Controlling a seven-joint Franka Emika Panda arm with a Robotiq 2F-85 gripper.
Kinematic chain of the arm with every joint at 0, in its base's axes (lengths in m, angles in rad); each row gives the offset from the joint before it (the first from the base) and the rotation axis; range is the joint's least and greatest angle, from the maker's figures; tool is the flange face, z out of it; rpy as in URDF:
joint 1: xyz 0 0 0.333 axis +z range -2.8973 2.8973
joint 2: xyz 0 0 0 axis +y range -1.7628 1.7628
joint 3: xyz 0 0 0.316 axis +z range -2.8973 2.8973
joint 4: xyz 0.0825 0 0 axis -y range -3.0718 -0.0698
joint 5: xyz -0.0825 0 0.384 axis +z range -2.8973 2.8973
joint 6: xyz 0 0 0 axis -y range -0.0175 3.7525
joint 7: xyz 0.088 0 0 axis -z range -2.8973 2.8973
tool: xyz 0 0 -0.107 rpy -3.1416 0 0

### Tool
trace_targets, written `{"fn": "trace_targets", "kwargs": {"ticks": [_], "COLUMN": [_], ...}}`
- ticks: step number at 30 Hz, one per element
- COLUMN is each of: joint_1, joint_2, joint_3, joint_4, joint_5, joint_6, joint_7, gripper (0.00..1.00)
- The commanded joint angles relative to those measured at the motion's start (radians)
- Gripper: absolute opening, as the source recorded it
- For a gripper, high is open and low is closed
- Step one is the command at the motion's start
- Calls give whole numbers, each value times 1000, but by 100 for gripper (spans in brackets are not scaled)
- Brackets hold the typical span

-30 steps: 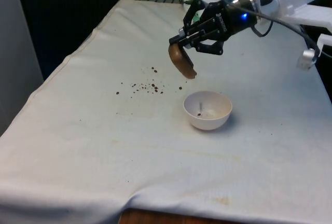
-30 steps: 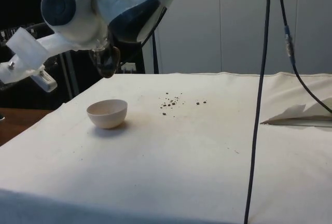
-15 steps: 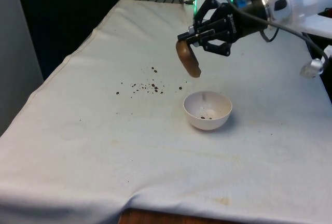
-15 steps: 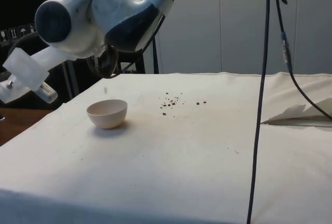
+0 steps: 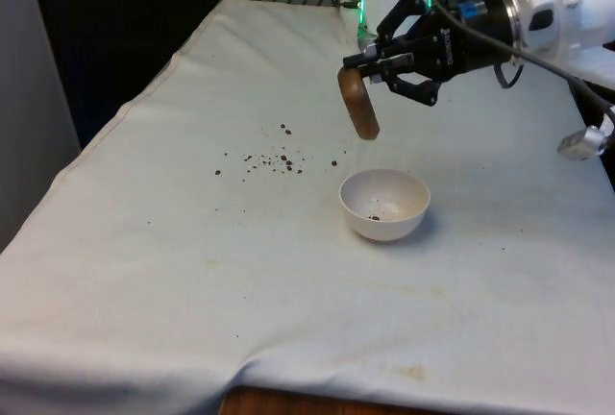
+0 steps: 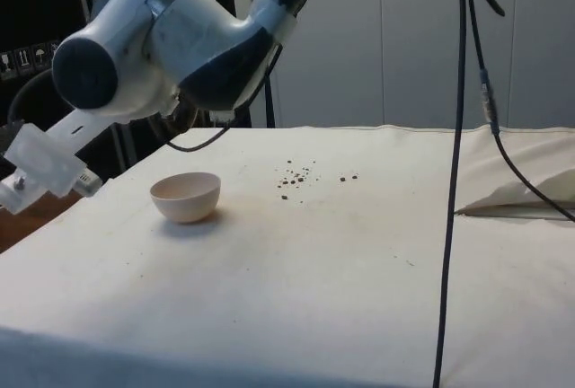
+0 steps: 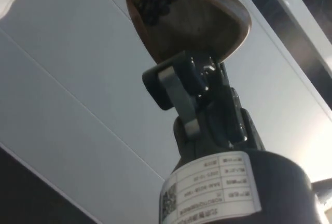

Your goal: Pour the coffee beans from the cup into the bowl.

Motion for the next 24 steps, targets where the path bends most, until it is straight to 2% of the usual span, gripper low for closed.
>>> {"fn": "trace_targets", "kwargs": {"ticks": [1, 2, 3, 10, 11, 12, 19, 20, 21, 24], "joint_1": [8, 0, 8, 11, 2, 11, 13, 5, 14, 18], "joint_2": [8, 4, 12, 38, 30, 42, 69, 62, 71, 83], "joint_3": [-2, 4, 2, 30, 34, 34, 61, 65, 64, 75], "joint_4": [9, 3, 11, 25, 16, 27, 42, 32, 43, 51], "joint_5": [-5, -5, -10, -61, -57, -68, -120, -118, -125, -151], "joint_6": [-16, -10, -25, -96, -82, -105, -173, -161, -179, -212], "joint_7": [-4, 0, -5, -8, -1, -9, -16, -7, -17, -24], "gripper": [0, 0, 0, 0, 0, 0, 0, 0, 0, 0]}}
